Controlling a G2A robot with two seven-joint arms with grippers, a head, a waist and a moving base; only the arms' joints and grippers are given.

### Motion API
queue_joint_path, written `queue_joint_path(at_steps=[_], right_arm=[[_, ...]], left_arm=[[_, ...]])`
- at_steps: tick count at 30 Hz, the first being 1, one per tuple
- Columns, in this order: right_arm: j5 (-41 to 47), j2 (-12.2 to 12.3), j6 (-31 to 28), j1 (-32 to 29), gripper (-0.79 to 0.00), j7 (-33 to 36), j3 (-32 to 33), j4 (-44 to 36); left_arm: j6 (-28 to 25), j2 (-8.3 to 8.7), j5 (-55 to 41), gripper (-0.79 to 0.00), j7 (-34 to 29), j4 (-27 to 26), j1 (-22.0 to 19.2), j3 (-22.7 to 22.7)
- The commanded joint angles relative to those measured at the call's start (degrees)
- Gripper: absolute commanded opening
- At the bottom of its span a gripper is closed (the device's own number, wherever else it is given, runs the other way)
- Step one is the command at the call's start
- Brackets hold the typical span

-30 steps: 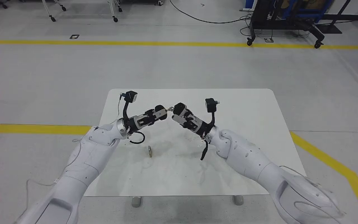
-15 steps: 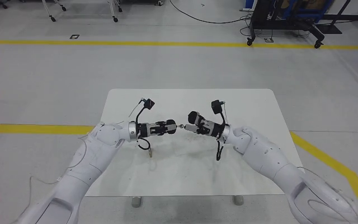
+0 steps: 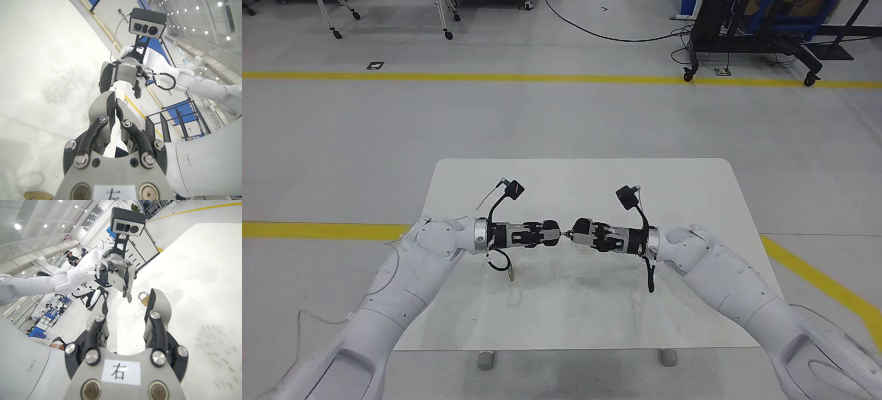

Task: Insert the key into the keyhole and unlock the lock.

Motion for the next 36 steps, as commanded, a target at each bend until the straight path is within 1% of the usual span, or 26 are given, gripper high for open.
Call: queue_joint_path(at_steps=[1, 6, 11, 14, 15, 16, 21, 22, 23, 24, 25, 26, 29, 32, 36], right_arm=[[0.8, -0.23, 0.18, -0.04, -0.403, 0.96, -0.15, -0.13], [1.89, -0.86, 1.05, 0.24, -0.422, 2.93, -0.25, 0.44], [2.28, -1.47, 0.96, 0.33, -0.499, 3.54, -0.01, 1.15], [2.27, -1.77, 0.98, 0.36, -0.6, 3.8, 0.21, 1.63], [2.27, -1.86, 0.96, 0.36, -0.662, 3.9, 0.3, 1.74], [2.19, -1.94, 0.94, 0.38, -0.785, 4.08, 0.36, 1.86], [1.29, -2.25, 0.78, 0.29, -0.785, 3.9, 1.03, 2.41], [1.15, -2.31, 0.73, 0.22, -0.785, 3.89, 1.14, 2.45], [1.09, -2.36, 0.65, 0.15, -0.785, 3.82, 1.29, 2.48], [1.0, -2.41, 0.39, 0.06, -0.785, 3.75, 1.44, 2.5], [0.91, -2.44, 0.08, -0.04, -0.785, 3.67, 1.61, 2.55], [0.95, -2.47, -0.27, -0.16, -0.785, 3.57, 1.8, 2.58], [1.43, -2.43, -1.78, -0.58, -0.785, 3.29, 2.59, 2.85], [2.34, -2.05, -2.14, -1.38, -0.785, 2.78, 4.18, 1.7], [1.21, -0.29, -2.14, -4.04, -0.785, 0.07, 9.75, -0.94]], left_arm=[[0.05, -0.01, 0.22, -0.785, -0.05, -0.12, -0.04, 0.13], [-0.1, -0.01, 0.51, -0.785, 0.1, -0.13, -0.04, 0.24], [-0.17, 0.05, 0.62, -0.785, 0.17, -0.36, -0.02, 0.46], [-0.23, 0.1, 1.0, -0.785, 0.23, -0.36, -0.07, 0.57], [-0.28, 0.11, 1.09, -0.785, 0.28, -0.34, -0.08, 0.61], [-0.27, 0.1, 1.17, -0.785, 0.27, -0.35, -0.09, 0.66], [-0.33, 0.06, 1.59, -0.785, 0.46, -0.08, -0.25, 0.75], [-0.38, 0.04, 1.62, -0.64, 0.71, -0.03, -0.24, 0.71], [-0.49, 0.02, 1.74, -0.536, 0.89, -0.03, -0.23, 0.7], [-0.56, 0.0, 1.84, -0.493, 0.99, -0.01, -0.23, 0.71], [-0.59, -0.02, 1.88, -0.379, 1.2, 0.03, -0.22, 0.68], [-0.61, -0.03, 2.0, 0.0, 1.48, 0.06, -0.2, 0.64], [-1.46, -0.06, 1.5, 0.0, 2.55, -0.06, -0.01, 0.25], [-4.26, 0.11, -0.98, 0.0, 4.34, -0.34, 0.75, -1.13], [-7.48, 0.83, -0.25, 0.0, 8.46, -0.67, 2.39, -3.87]])
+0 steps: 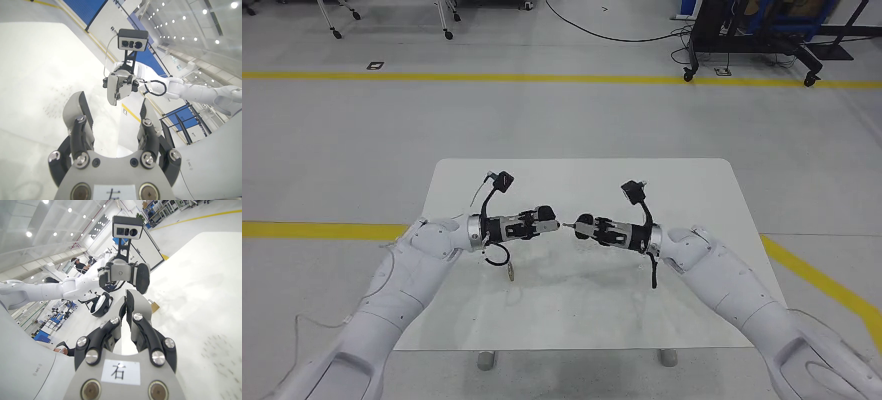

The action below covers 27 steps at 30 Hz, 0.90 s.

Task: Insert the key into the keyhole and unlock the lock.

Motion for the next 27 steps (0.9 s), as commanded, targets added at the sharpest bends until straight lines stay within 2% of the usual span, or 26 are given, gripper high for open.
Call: queue_joint_path(at_steps=[1, 4, 6, 8, 11, 13, 15, 17, 19, 21, 23, 27], right_arm=[[-1.42, 0.95, 0.0, -1.77, -0.785, -2.0, 3.29, -1.39], [-3.39, 2.49, 0.0, -5.49, -0.785, -4.59, 8.13, -4.2], [-4.21, 3.31, 0.0, -7.9, -0.785, -6.16, 11.04, -5.61], [-4.58, 3.86, 0.0, -10.03, -0.785, -7.66, 13.37, -6.9], [-4.23, 4.17, 0.0, -11.99, -0.785, -9.57, 15.48, -8.01], [-4.23, 4.17, 0.0, -11.99, -0.785, -9.57, 15.48, -8.01], [-4.23, 4.17, 0.0, -11.99, -0.785, -9.57, 15.48, -8.01], [-4.23, 4.17, 0.0, -11.99, -0.785, -9.57, 15.48, -8.01], [-4.23, 4.17, 0.0, -11.99, -0.785, -9.57, 15.48, -8.01], [-4.23, 4.17, 0.0, -11.99, -0.785, -9.57, 15.48, -8.01], [-4.23, 4.17, 0.0, -11.99, -0.785, -9.57, 15.48, -8.01], [-4.23, 4.17, 0.0, -11.99, -0.785, -9.57, 15.48, -8.01]], left_arm=[[-0.79, 0.52, 2.69, 0.0, 2.62, -0.31, 0.96, -1.6], [1.65, 1.65, 12.06, 0.0, 8.74, -3.15, 3.18, -4.79], [4.13, 2.71, 18.63, 0.0, 12.87, -7.69, 6.17, -7.69], [7.09, 4.04, 24.18, 0.0, 16.44, -14.33, 10.74, -11.67], [13.83, 6.23, 32.47, 0.0, 19.75, -27.59, 20.17, -19.21], [21.75, 7.47, 40.26, 0.0, 20.54, -37.57, 27.43, -24.37], [32.46, 8.24, 49.79, 0.0, 20.36, -47.09, 34.48, -28.03], [42.0, 8.6, 57.2, 0.0, 18.39, -54.7, 40.47, -29.39], [49.13, 8.71, 61.62, 0.0, 15.52, -59.2, 44.08, -29.61], [53.71, 8.62, 64.51, 0.0, 13.12, -61.23, 45.4, -28.41], [55.81, 8.34, 65.56, 0.0, 11.22, -60.67, 44.79, -25.77], [60.2, 7.34, 69.02, 0.0, 7.78, -55.13, 38.99, -19.17]])
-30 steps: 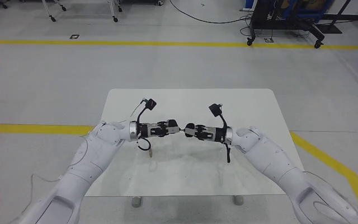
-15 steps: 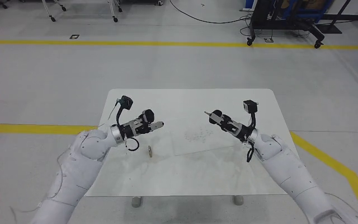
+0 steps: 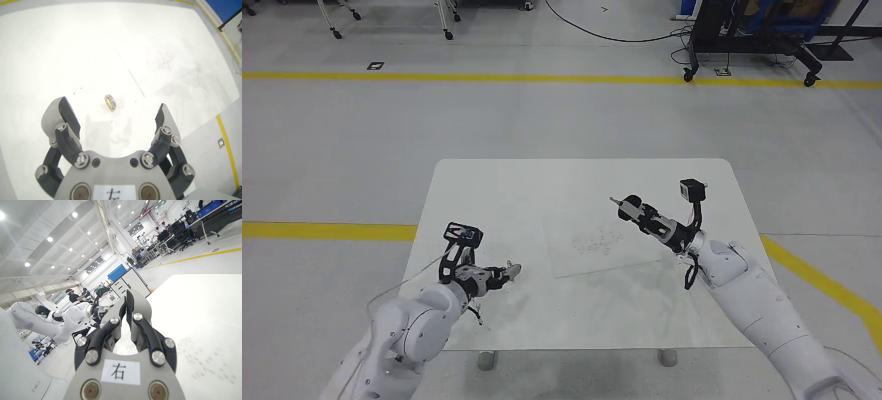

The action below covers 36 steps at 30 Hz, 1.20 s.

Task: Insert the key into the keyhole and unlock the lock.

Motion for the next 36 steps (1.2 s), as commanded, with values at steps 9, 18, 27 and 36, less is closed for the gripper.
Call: queue_joint_path(at_steps=[9, 18, 27, 36], right_arm=[[0.0, 0.0, 0.0, 0.0, -0.785, 0.0, 0.0, 0.0], [0.0, 0.0, 0.0, 0.0, -0.785, 0.0, 0.0, 0.0], [0.0, 0.0, 0.0, 0.0, -0.785, 0.0, 0.0, 0.0], [0.0, 0.0, 0.0, 0.0, -0.785, 0.0, 0.0, 0.0]], left_arm=[[10.33, -3.44, 4.04, -0.052, -2.87, 12.9, -13.63, 13.21], [16.1, -4.61, 6.53, -0.413, -7.68, 13.13, -15.01, 16.19], [18.29, -5.09, 9.65, -0.477, -9.35, 12.39, -14.32, 16.79], [16.79, -5.64, 10.69, -0.785, -10.29, 12.33, -14.18, 17.44]])
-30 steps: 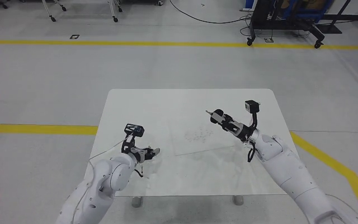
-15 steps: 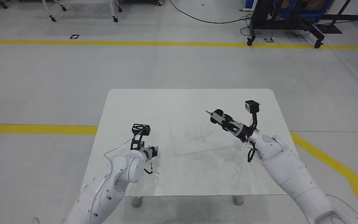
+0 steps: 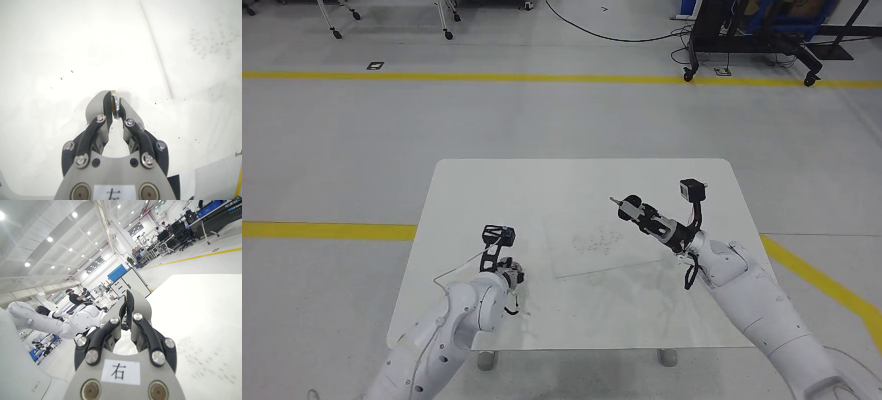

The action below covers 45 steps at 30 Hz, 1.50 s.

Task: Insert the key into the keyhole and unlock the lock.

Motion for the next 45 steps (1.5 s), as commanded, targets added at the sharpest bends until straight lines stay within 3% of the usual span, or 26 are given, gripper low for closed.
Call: queue_joint_path(at_steps=[1, 8, 12, 19, 25, 28, 31, 32, 33, 34, 38, 45], right_arm=[[0.0, 0.0, 0.0, 0.0, -0.785, 0.0, 0.0, 0.0], [0.0, 0.0, 0.0, 0.0, -0.785, 0.0, 0.0, 0.0], [0.0, 0.0, 0.0, 0.0, -0.785, 0.0, 0.0, 0.0], [0.0, 0.0, 0.0, 0.0, -0.785, 0.0, 0.0, 0.0], [0.0, 0.0, 0.0, 0.0, -0.785, 0.0, 0.0, 0.0], [0.0, 0.0, 0.0, 0.0, -0.785, 0.0, 0.0, 0.0], [0.0, 0.0, 0.0, 0.0, -0.619, 0.0, 0.0, 0.0], [0.0, 0.0, 0.0, 0.0, -0.625, 0.0, 0.0, 0.0], [0.0, 0.0, 0.0, 0.0, -0.736, 0.0, 0.0, 0.0], [0.0, 0.0, 0.0, 0.0, -0.785, 0.0, 0.0, 0.0], [0.0, 0.0, 0.0, 0.0, -0.785, 0.0, 0.0, 0.0], [0.0, 0.0, 0.0, 0.0, -0.785, 0.0, 0.0, 0.0]], left_arm=[[-0.1, -0.05, 0.17, -0.785, -0.42, -0.24, 0.2, -0.13], [-1.37, -0.04, 0.94, -0.785, -0.1, -0.71, 0.99, -1.74], [-4.95, -0.16, -2.02, -0.785, 4.92, -0.98, 1.54, -3.36], [-14.85, -0.46, -11.62, -0.785, 16.89, 1.09, 1.46, -7.39], [-25.31, -0.82, -21.97, -0.785, 23.31, 4.35, 0.4, -9.78], [-27.2, -0.8, -23.41, -0.785, 26.66, 6.04, 0.65, -11.33], [-28.57, -0.73, -24.31, -0.785, 29.33, 5.34, 2.25, -12.36], [-29.13, -0.69, -24.6, -0.785, 30.04, 5.05, 2.87, -12.75], [-29.81, -0.64, -24.89, -0.785, 30.64, 4.79, 3.43, -13.09], [-30.69, -0.61, -25.36, -0.785, 31.14, 4.6, 3.95, -13.35], [-33.8, -0.54, -28.26, -0.785, 30.53, 4.99, 4.76, -14.02], [-38.25, -0.7, -37.69, -0.785, 28.2, 7.82, 2.78, -15.63]])
